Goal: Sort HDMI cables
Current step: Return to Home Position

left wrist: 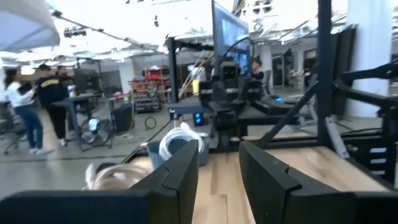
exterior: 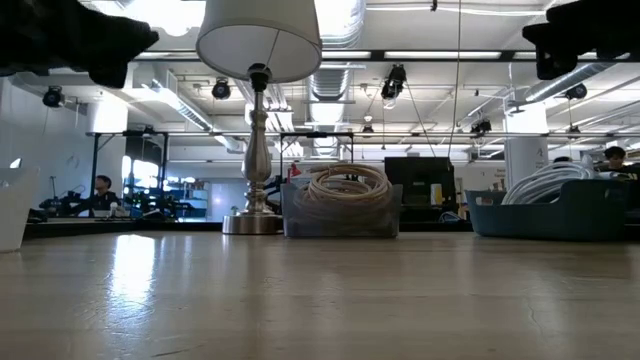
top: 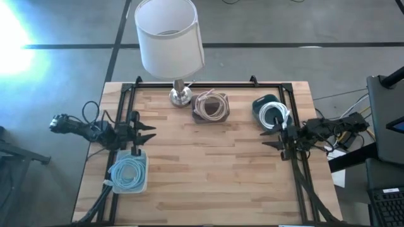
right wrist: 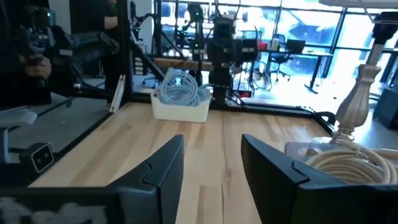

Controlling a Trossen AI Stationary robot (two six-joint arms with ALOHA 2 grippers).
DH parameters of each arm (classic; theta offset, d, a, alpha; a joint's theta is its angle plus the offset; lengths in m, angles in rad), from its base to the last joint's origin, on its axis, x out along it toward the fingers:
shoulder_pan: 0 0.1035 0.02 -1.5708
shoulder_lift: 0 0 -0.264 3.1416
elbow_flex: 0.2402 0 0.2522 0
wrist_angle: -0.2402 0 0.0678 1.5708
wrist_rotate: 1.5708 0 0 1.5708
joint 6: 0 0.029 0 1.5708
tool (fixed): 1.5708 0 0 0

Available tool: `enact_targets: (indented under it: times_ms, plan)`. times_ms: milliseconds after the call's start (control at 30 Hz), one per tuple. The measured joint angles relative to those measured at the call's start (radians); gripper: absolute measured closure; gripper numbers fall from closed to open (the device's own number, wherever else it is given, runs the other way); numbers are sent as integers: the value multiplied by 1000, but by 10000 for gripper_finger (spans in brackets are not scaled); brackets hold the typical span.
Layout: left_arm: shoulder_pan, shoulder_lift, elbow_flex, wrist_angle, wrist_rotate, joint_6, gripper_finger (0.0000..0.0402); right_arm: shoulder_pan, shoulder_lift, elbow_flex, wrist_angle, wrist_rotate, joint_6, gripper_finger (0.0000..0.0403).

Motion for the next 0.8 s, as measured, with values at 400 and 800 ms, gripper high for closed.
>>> enact_targets:
  times_ms: [400, 800]
  plan:
    - [168, 0, -83, 16, 90, -90, 280, 0, -153, -86, -3, -3, 6, 241]
    - [283, -1, -90, -5, 163, -125, 280, 0, -161, -114, -2, 5, 4, 229]
